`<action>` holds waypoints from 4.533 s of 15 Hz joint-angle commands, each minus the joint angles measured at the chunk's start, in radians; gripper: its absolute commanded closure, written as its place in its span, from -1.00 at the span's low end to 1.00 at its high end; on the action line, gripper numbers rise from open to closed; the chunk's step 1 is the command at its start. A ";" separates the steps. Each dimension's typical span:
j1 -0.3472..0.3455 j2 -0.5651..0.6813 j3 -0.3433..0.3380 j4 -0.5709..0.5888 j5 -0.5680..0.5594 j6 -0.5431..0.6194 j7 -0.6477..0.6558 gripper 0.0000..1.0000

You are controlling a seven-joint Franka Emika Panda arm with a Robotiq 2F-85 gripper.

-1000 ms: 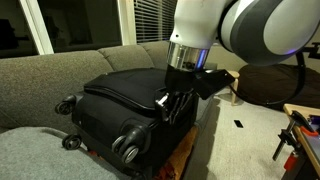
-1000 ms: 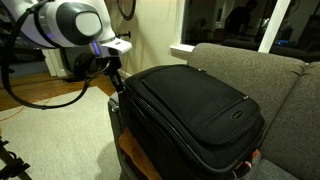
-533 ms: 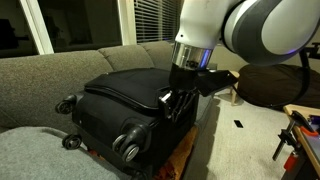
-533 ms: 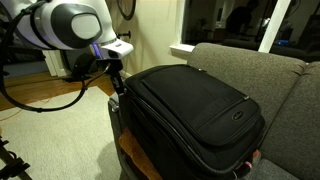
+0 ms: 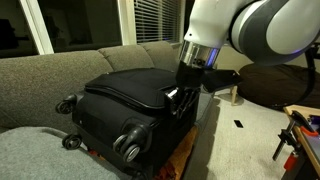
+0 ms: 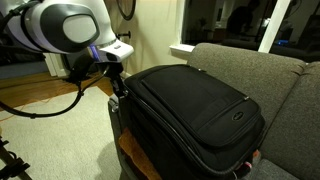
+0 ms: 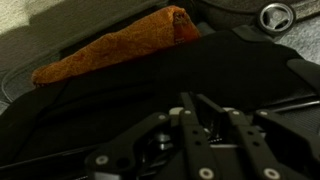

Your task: Open the suitcase fully

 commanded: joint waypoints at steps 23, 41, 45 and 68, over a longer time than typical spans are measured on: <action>-0.200 -0.168 -0.034 -0.237 0.231 0.113 -0.249 0.85; -0.527 -0.144 0.186 -0.286 0.314 0.195 -0.317 0.86; -0.600 -0.107 0.206 -0.132 0.304 0.075 -0.331 0.86; -0.248 -0.045 -0.184 0.113 0.408 -0.272 -0.424 0.29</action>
